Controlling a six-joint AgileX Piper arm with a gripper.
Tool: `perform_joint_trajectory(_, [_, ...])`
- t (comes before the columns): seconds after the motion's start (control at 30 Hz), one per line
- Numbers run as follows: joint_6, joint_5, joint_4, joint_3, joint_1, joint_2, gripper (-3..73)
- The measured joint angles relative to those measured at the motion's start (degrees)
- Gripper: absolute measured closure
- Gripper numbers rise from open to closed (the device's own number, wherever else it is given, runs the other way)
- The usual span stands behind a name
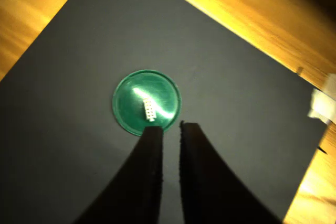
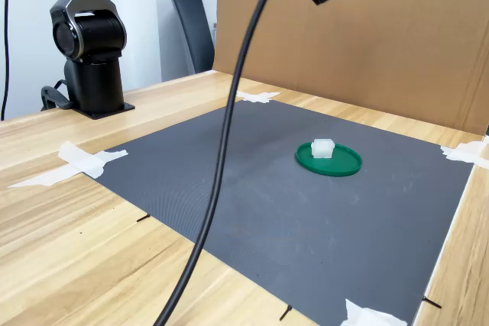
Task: Grasp a white terminal and put it in the green lid.
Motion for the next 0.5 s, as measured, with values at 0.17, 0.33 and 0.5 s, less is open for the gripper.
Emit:
perform_joint_trajectory(0.17, [-2.6, -7.7, 6.4, 13.0, -8.7, -16.3, 71.1])
perform_joint_trajectory(0.33, [-2.6, -8.3, 7.5, 19.9, -10.9, -25.3, 72.0])
perform_joint_trajectory(0.5, [2.7, -13.5, 8.6, 27.8, -12.8, -35.5, 71.9])
